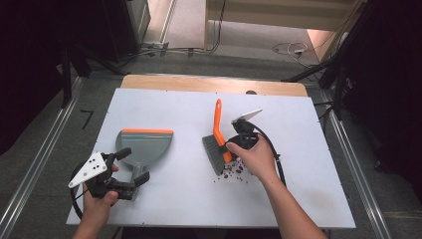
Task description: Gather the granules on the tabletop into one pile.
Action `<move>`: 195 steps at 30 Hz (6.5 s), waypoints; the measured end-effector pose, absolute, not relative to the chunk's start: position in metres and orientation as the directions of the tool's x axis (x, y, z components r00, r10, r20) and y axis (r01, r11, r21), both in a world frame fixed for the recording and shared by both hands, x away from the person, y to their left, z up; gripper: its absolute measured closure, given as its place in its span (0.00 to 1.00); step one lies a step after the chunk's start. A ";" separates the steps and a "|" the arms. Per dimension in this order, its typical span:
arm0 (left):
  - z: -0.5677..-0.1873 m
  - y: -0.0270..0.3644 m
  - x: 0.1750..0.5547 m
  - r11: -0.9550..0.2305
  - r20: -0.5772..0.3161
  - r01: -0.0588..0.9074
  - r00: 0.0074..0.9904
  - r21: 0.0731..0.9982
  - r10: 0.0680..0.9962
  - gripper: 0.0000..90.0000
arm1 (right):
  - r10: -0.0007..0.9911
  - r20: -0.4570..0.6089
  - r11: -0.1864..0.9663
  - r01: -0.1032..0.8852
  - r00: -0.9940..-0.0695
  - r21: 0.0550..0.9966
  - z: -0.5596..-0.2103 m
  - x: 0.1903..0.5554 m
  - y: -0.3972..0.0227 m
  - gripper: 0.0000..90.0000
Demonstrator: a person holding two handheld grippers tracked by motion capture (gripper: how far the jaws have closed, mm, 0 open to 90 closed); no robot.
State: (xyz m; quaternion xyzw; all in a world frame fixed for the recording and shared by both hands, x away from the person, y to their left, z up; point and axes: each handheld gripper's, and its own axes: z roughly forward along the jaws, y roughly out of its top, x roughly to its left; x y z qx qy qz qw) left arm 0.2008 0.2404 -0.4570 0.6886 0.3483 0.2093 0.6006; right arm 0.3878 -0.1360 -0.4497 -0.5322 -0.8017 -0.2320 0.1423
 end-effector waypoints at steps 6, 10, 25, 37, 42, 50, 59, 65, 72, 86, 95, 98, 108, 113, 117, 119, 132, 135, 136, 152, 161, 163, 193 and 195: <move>-0.457 0.240 0.200 -0.037 -0.129 0.228 0.669 0.973 0.732 0.00 | 0.801 0.466 0.308 0.926 -0.375 0.217 -0.448 0.386 -0.152 0.76; -0.457 0.240 0.201 -0.040 -0.127 0.228 0.669 0.973 0.732 0.00 | 0.807 0.468 0.291 0.932 -0.360 0.215 -0.448 0.385 -0.162 0.76; -0.457 0.238 0.202 -0.048 -0.123 0.229 0.673 0.972 0.730 0.00 | 0.699 0.509 0.423 0.864 -0.503 0.273 -0.425 0.358 -0.147 0.76; -0.458 0.238 0.202 -0.043 -0.128 0.233 0.671 0.972 0.730 0.00 | 0.635 0.536 0.541 0.815 -0.557 0.206 -0.455 0.363 -0.154 0.76; -0.458 0.237 0.202 -0.043 -0.130 0.235 0.671 0.971 0.730 0.00 | 0.625 0.519 0.555 0.799 -0.584 0.231 -0.456 0.375 -0.165 0.76; -0.459 0.238 0.202 -0.042 -0.131 0.236 0.670 0.971 0.731 0.00 | 0.658 0.485 0.529 0.812 -0.576 0.247 -0.453 0.391 -0.182 0.76; -0.459 0.239 0.202 -0.044 -0.129 0.236 0.669 0.971 0.732 0.00 | 0.676 0.493 0.484 0.834 -0.548 0.264 -0.446 0.396 -0.190 0.76; -0.458 0.236 0.203 -0.045 -0.128 0.233 0.673 0.971 0.729 0.00 | 0.685 0.530 0.405 0.866 -0.499 0.292 -0.442 0.399 -0.175 0.76; -0.459 0.238 0.202 -0.045 -0.128 0.234 0.673 0.971 0.729 0.00 | 0.728 0.547 0.311 0.910 -0.414 0.275 -0.452 0.408 -0.161 0.76; -0.458 0.235 0.204 -0.055 -0.121 0.232 0.677 0.971 0.726 0.00 | 0.772 0.528 0.237 0.931 -0.354 0.278 -0.451 0.398 -0.206 0.76; -0.459 0.234 0.204 -0.053 -0.123 0.234 0.676 0.971 0.726 0.00 | 0.667 0.581 0.355 0.885 -0.465 0.301 -0.434 0.367 -0.165 0.76; -0.459 0.235 0.204 -0.055 -0.121 0.233 0.677 0.971 0.726 0.00 | 0.645 0.586 0.407 0.869 -0.490 0.279 -0.442 0.356 -0.146 0.76; -0.459 0.237 0.204 -0.048 -0.127 0.235 0.673 0.971 0.728 0.00 | 0.640 0.593 0.422 0.869 -0.488 0.260 -0.466 0.364 -0.165 0.76; -0.459 0.236 0.203 -0.052 -0.125 0.235 0.674 0.971 0.728 0.00 | 0.685 0.572 0.370 0.892 -0.451 0.261 -0.463 0.377 -0.191 0.76; -0.459 0.235 0.203 -0.051 -0.126 0.237 0.673 0.970 0.729 0.00 | 0.707 0.561 0.337 0.903 -0.431 0.267 -0.461 0.386 -0.205 0.76; -0.459 0.235 0.204 -0.051 -0.126 0.237 0.673 0.970 0.729 0.00 | 0.704 0.565 0.332 0.902 -0.431 0.275 -0.456 0.387 -0.207 0.76; -0.460 0.235 0.205 -0.049 -0.130 0.239 0.674 0.970 0.728 0.00 | 0.775 0.234 0.428 0.759 -0.587 0.491 -0.388 0.412 -0.237 0.76; -0.460 0.235 0.204 -0.050 -0.128 0.238 0.673 0.970 0.728 0.00 | 0.781 0.090 0.520 0.723 -0.618 0.455 -0.396 0.418 -0.230 0.76; -0.460 0.235 0.204 -0.049 -0.128 0.238 0.673 0.970 0.729 0.00 | 0.782 0.061 0.536 0.720 -0.620 0.442 -0.399 0.419 -0.229 0.76; -0.458 0.236 0.203 -0.052 -0.123 0.233 0.675 0.971 0.728 0.00 | 0.830 0.003 0.516 0.769 -0.558 0.376 -0.424 0.395 -0.179 0.76; -0.458 0.237 0.203 -0.047 -0.126 0.233 0.670 0.971 0.731 0.00 | 0.824 0.045 0.505 0.769 -0.564 0.392 -0.421 0.393 -0.183 0.76; -0.458 0.237 0.202 -0.047 -0.126 0.234 0.670 0.971 0.731 0.00 | 0.818 0.055 0.505 0.762 -0.572 0.406 -0.416 0.391 -0.189 0.76; -0.461 0.233 0.205 -0.053 -0.130 0.244 0.673 0.968 0.729 0.00 | 0.281 0.179 0.896 0.324 -0.943 0.304 -0.427 0.368 -0.202 0.76; -0.461 0.233 0.204 -0.052 -0.130 0.244 0.672 0.968 0.729 0.00 | 0.290 0.177 0.891 0.332 -0.941 0.310 -0.427 0.373 -0.202 0.76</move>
